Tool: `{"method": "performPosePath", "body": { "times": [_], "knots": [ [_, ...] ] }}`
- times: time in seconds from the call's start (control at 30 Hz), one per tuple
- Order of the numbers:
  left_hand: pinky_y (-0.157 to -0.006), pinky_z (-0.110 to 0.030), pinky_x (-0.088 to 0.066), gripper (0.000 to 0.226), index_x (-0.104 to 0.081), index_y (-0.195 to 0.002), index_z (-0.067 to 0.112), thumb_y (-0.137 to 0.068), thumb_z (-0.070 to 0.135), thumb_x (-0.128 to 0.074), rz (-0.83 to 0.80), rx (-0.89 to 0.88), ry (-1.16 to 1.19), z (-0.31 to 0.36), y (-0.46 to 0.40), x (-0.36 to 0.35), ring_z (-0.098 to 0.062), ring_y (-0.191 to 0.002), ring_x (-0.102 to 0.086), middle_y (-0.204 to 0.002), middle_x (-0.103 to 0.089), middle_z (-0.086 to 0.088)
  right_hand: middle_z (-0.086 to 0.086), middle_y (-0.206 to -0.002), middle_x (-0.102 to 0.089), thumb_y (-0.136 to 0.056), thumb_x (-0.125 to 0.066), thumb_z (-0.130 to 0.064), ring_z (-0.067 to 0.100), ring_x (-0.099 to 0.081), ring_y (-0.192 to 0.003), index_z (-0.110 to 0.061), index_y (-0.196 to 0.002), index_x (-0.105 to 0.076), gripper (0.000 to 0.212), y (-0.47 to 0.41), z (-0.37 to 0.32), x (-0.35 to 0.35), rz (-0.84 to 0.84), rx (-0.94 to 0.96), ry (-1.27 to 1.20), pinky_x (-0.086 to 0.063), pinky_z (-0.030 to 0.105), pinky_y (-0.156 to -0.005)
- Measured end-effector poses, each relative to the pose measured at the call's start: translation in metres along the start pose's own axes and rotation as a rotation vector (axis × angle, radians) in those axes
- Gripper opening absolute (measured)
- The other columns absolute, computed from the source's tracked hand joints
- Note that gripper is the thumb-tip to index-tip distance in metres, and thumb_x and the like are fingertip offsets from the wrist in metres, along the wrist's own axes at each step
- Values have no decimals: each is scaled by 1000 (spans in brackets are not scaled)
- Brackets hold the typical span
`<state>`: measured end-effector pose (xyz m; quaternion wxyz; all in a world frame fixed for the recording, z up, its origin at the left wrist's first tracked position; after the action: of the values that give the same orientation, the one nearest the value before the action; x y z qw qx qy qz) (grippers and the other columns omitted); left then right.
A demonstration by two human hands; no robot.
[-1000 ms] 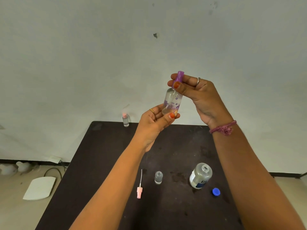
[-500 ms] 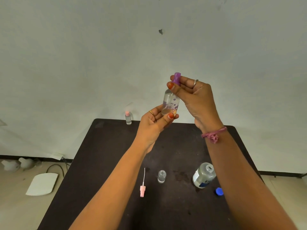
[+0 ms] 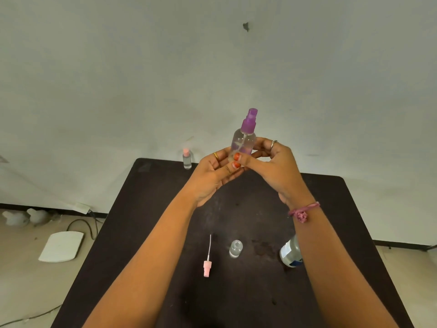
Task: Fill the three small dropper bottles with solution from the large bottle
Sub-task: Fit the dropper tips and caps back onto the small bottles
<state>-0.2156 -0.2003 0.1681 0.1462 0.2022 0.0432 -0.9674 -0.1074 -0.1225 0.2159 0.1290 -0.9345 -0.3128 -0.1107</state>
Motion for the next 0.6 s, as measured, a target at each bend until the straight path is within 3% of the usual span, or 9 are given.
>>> {"method": "performPosePath", "body": {
  "times": [0.13,0.37,0.5,0.6],
  "knots": [
    [-91,-27,-53,37,-52,-129,2,-92,0,-51,55,55,33,-15,-8,22,-18,-109,-64,-114,-68,-4,-11,-98,-70,-72,-81,-30,2,-63,-84,-20,-112,-66,43,-12,24,-17,77,-7,9,-52,13,-73],
    [-94,-37,-52,48,-52,-131,9,-86,11,-68,382,202,-100,-54,-12,98,-20,-105,-66,-115,-68,-7,-12,-97,-69,-71,-82,-34,0,-64,-84,-21,-111,-66,45,-49,79,-61,136,-84,4,-48,8,-71],
    [-93,-34,-53,41,-57,-128,13,-88,18,-66,578,308,-161,-78,-6,145,-14,-102,-65,-110,-68,-2,-9,-102,-64,-71,-82,-34,-1,-63,-83,-26,-111,-63,46,-74,118,-88,132,-154,37,-46,3,-65],
    [-92,-32,-53,37,-58,-126,16,-89,20,-66,625,372,-174,-89,-5,171,-13,-101,-65,-109,-68,1,-4,-105,-65,-71,-82,-36,5,-63,-87,-22,-114,-63,49,-92,151,-108,132,-200,94,-47,7,-68]
  ]
}}
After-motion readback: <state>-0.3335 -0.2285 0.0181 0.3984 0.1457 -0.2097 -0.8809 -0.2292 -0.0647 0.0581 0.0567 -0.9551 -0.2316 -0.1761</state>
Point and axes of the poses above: each hand's wrist, its own y-axis away from the middle knuckle, its own x-axis out of the back of the hand, z = x × y, the point moved 6 cm from there along -y, towards the middle knuckle
